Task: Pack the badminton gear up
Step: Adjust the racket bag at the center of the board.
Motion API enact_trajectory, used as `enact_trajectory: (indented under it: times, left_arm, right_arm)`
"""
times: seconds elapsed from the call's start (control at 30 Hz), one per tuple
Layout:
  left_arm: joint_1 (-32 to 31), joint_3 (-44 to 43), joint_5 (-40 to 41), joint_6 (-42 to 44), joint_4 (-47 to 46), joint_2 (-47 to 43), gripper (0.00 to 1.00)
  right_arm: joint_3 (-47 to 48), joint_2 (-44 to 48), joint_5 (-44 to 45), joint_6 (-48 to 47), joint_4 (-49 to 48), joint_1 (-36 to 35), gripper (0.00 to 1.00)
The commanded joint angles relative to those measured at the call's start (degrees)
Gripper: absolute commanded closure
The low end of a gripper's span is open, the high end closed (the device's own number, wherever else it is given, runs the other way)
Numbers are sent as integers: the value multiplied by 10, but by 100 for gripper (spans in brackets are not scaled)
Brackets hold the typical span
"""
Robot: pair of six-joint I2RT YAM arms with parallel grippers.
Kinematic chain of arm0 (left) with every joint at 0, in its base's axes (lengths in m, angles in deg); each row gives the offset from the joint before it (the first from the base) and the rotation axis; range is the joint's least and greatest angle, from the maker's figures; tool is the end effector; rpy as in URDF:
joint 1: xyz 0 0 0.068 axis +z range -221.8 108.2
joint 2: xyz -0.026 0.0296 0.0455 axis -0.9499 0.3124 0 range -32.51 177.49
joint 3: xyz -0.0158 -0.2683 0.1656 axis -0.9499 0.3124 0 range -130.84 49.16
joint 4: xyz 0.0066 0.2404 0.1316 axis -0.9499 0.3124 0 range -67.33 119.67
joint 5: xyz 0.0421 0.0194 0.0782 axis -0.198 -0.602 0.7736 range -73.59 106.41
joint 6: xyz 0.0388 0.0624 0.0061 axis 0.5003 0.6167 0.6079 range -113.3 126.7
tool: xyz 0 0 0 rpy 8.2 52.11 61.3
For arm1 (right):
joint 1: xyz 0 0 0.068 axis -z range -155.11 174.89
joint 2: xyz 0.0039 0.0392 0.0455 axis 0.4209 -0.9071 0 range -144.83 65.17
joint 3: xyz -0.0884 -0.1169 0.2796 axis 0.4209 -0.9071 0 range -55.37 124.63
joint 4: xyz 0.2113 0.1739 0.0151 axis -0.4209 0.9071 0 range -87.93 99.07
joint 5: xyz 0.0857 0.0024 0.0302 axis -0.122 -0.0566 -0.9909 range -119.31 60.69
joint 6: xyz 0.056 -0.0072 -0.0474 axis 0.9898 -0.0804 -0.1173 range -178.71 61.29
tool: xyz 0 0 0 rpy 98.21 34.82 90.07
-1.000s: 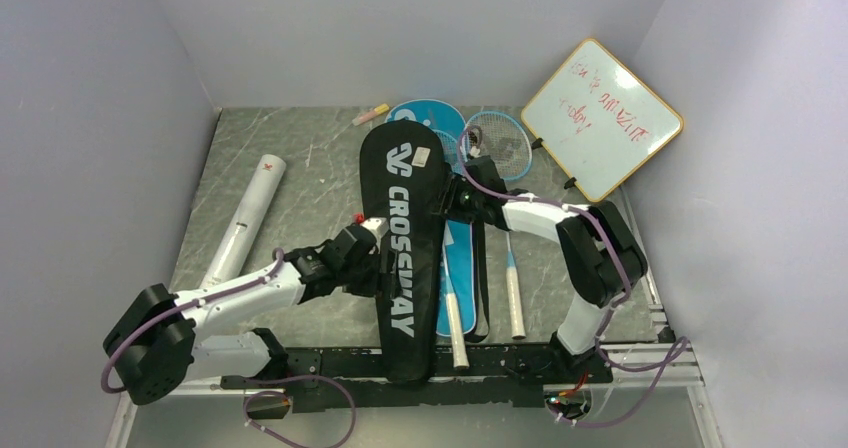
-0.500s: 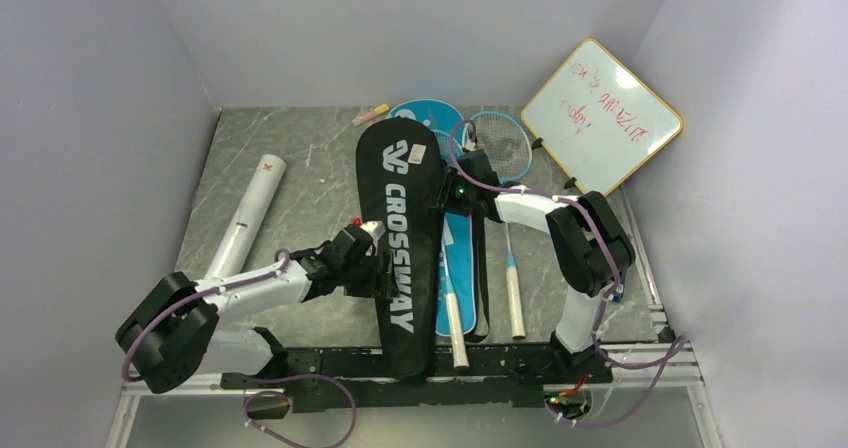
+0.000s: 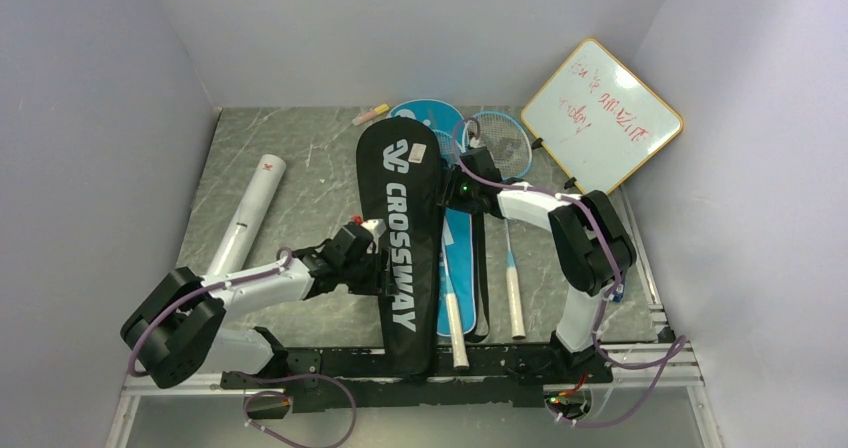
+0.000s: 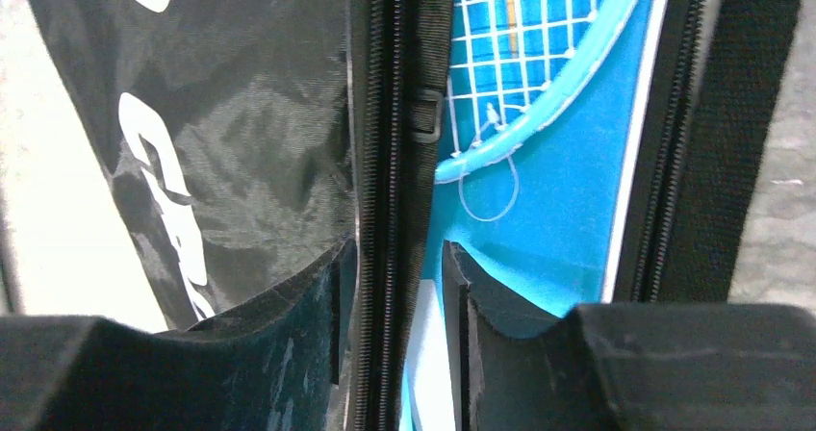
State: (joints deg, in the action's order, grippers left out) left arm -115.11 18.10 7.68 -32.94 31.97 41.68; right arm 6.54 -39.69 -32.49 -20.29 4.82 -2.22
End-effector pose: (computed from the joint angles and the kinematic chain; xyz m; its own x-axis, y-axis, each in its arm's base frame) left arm 0.1741 -0.1769 0.1701 -0.9196 0.0005 -0.3928 0.2062 0.8518 -0.4816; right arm 0.3755 0.1961 0.1821 -0.8033 0.2857 -0.5226 0.0122 0.8852 0.4651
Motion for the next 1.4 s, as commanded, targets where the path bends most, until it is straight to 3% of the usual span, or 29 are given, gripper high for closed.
enact_trajectory:
  times: [0.0,0.27,0.37,0.43,0.63,0.67,0.7,1.2,1.23,1.3,1.37]
  left_arm:
    - [3,-12,28,20,0,18,40]
    - [24,-15,28,33,-7,27,42]
    - [44,-21,26,45,-20,52,50]
    - [58,-30,35,52,-25,73,59]
    - [95,-52,73,57,-49,113,70]
    - [101,-61,77,60,-48,129,89]
    - [107,-75,83,63,-41,143,94]
    - [143,-240,110,116,13,200,95]
    - [143,-251,110,122,23,201,95]
    - [143,-261,109,130,33,192,94]
    - [143,-245,94,130,23,164,91]
  right_arm:
    - [33,-18,-45,-3,-25,3,61]
    - [62,-26,-73,6,-30,3,87]
    - [71,-3,-68,2,-11,3,100]
    - [66,19,-68,1,-6,3,100]
    - [23,100,-63,-2,7,2,100]
    - [10,116,-62,0,8,1,100]
    - [-4,132,-63,3,8,-1,100]
    - [-239,340,1,109,-19,-75,100]
    - [-251,347,9,114,-22,-81,97]
    - [-265,354,16,111,-19,-83,71]
    - [-257,358,25,91,11,-72,63]
